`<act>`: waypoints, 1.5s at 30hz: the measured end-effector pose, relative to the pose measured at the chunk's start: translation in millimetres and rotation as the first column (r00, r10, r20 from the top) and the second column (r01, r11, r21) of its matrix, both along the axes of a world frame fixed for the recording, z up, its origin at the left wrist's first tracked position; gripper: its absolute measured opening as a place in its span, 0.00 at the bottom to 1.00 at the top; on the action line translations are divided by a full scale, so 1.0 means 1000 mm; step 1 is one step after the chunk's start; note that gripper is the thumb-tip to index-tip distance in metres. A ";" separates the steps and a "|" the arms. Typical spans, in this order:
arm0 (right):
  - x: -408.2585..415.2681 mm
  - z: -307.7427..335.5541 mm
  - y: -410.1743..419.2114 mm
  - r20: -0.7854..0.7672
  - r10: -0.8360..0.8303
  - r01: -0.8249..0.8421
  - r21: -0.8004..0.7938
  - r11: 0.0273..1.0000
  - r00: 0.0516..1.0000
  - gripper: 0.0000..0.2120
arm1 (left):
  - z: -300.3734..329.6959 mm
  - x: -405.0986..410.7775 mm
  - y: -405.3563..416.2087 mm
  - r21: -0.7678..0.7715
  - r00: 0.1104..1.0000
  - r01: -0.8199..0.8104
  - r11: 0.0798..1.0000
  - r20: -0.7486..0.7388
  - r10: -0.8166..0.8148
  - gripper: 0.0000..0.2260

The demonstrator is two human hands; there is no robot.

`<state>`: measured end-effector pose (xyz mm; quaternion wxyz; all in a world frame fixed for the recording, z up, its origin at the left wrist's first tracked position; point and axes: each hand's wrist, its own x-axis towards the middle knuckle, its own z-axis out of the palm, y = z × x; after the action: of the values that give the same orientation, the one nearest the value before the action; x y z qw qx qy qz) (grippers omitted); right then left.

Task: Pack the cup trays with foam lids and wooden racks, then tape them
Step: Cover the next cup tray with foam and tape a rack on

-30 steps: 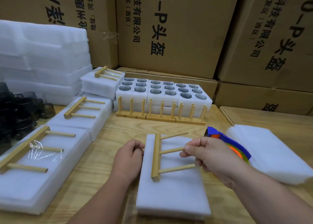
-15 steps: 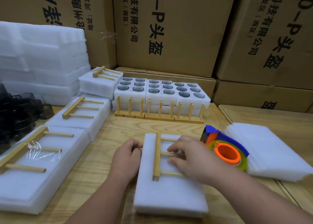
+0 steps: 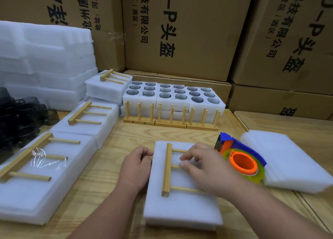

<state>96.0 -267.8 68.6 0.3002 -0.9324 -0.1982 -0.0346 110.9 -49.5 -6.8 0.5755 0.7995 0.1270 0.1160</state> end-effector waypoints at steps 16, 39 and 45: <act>-0.005 -0.044 -0.002 -0.562 0.093 0.505 0.793 0.341 0.822 0.28 | 0.010 -0.042 -0.014 -0.575 0.974 0.190 0.796 0.011 -0.225 0.25; -0.010 -0.022 -0.015 -0.259 -0.049 0.144 0.362 0.921 0.965 0.07 | 0.033 -0.053 -0.021 -0.359 0.947 0.312 0.880 0.039 -0.320 0.24; -0.010 -0.017 -0.024 -0.214 -0.073 0.152 0.383 0.911 0.974 0.06 | 0.032 -0.060 -0.016 -0.445 0.962 0.271 0.854 0.098 -0.254 0.15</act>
<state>85.6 -292.1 51.6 0.4983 -0.8609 -0.1025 0.0000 50.8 -65.5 25.3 0.7587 0.6506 0.0300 0.0177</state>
